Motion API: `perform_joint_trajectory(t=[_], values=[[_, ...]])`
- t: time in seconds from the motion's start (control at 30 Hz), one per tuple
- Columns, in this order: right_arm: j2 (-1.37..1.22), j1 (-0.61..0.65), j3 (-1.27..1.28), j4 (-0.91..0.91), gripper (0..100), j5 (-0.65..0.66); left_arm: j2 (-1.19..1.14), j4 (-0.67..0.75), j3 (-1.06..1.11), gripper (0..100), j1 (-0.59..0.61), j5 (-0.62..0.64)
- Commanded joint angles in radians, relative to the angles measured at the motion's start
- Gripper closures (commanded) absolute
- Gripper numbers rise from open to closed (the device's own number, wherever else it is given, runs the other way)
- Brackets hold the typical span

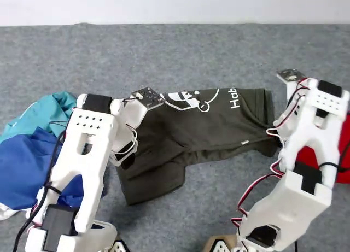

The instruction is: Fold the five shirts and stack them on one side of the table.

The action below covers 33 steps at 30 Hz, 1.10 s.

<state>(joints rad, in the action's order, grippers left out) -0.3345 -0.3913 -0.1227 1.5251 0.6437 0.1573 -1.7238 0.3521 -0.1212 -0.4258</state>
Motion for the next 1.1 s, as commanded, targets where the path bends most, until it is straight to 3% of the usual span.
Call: perform_joint_trajectory(t=[0.0, 0.2, 0.33, 0.5, 0.67, 0.9, 1.07], values=[[0.035, -0.018, -0.051, 0.008, 79.1, 0.008, 0.081, -0.028, -0.016, 87, 0.006, -0.008], [0.137, 0.073, -0.051, 0.016, 89.1, 0.002, 0.176, 0.055, -0.051, 87, 0.008, 0.097], [0.248, 0.193, -0.051, 0.088, 99.0, 0.002, 0.259, 0.057, -0.050, 98, 0.008, 0.170], [0.349, 0.288, -0.051, 0.134, 99.0, 0.002, 0.419, 0.034, -0.050, 99, 0.075, 0.227], [0.364, 0.331, -0.046, 0.136, 99.0, 0.000, 0.562, 0.031, -0.050, 99, 0.296, 0.227], [0.254, 0.618, -0.046, 0.154, 98.6, -0.069, 0.652, 0.031, -0.045, 99, 0.681, 0.226], [0.116, 0.792, -0.051, 0.154, 83.0, -0.063, 0.655, 0.037, -0.044, 99, 0.872, 0.224]])
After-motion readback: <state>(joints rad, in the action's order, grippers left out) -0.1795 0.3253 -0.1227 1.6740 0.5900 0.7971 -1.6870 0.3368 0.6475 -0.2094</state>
